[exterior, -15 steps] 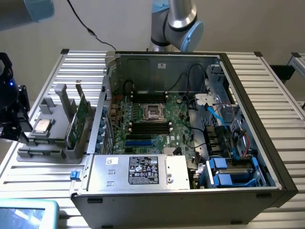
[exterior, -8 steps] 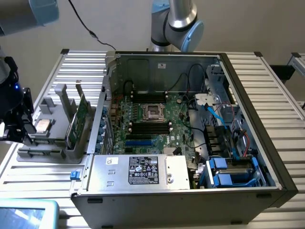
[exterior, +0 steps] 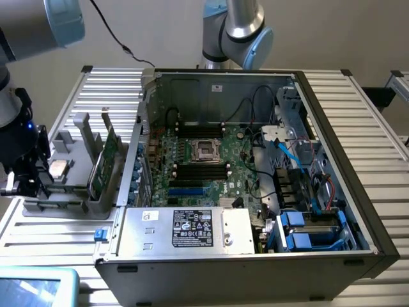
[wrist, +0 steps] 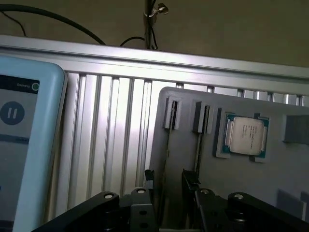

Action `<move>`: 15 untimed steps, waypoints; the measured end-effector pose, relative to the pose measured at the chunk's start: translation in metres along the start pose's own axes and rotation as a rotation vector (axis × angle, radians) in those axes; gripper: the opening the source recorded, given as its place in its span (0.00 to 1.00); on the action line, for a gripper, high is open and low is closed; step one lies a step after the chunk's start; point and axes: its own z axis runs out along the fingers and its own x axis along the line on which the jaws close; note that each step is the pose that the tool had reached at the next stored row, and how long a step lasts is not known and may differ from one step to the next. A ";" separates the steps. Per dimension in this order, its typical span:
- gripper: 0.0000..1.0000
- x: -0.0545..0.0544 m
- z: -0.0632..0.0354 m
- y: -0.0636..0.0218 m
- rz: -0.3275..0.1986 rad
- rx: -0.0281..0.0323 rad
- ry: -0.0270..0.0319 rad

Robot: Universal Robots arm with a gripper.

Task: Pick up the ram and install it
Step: 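Pick up the ram and move it above insertion slot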

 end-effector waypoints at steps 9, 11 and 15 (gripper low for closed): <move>0.36 0.005 0.0180 -0.0014 0.006 0.0003 -0.0005; 0.36 0.005 0.0211 -0.0017 0.007 0.0004 -0.0006; 0.36 0.005 0.0259 -0.0021 0.011 0.0006 -0.0009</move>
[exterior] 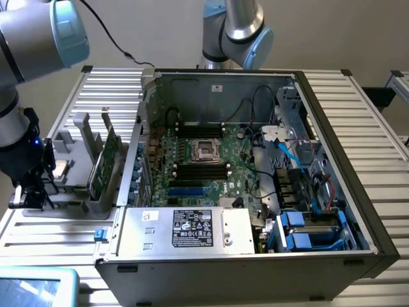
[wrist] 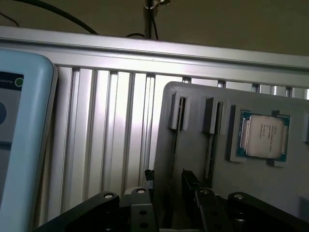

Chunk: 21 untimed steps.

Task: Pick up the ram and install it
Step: 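Pick up the ram and move it above insertion slot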

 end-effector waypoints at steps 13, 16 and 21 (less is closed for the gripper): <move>0.36 -0.001 0.0104 -0.0010 0.052 0.0040 -0.0048; 0.38 -0.002 0.0108 -0.0011 0.053 0.0043 -0.0051; 0.45 -0.003 0.0109 -0.0012 0.054 0.0041 -0.0049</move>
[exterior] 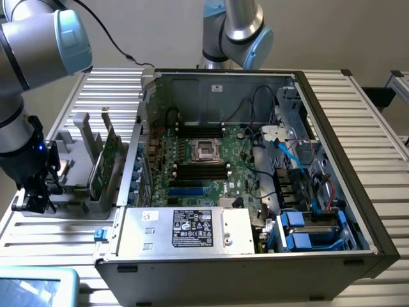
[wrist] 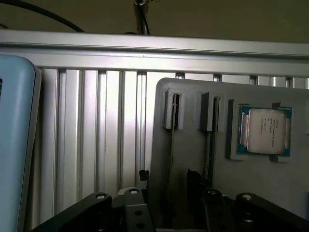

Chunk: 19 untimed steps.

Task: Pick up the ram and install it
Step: 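Pick up the ram and move it above insertion slot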

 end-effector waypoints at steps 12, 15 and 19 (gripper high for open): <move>0.25 -0.004 0.0038 -0.0001 0.002 0.0001 -0.0002; 0.25 -0.004 0.0040 0.0006 0.002 0.0000 0.0003; 0.23 -0.004 0.0043 0.0020 0.002 0.0001 0.0015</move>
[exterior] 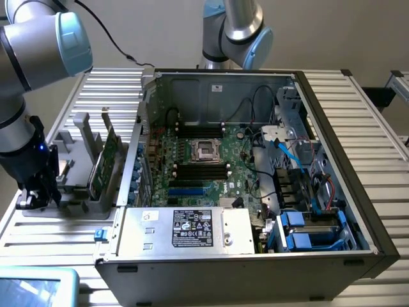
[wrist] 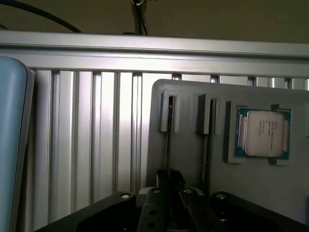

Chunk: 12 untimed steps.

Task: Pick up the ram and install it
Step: 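Pick up the ram and move it above insertion slot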

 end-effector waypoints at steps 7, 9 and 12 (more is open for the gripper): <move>0.11 0.000 0.0001 0.0001 0.000 0.0001 -0.0001; 0.11 0.000 0.0001 0.0001 0.000 0.0001 -0.0001; 0.11 0.000 0.0001 0.0001 0.000 0.0000 0.0000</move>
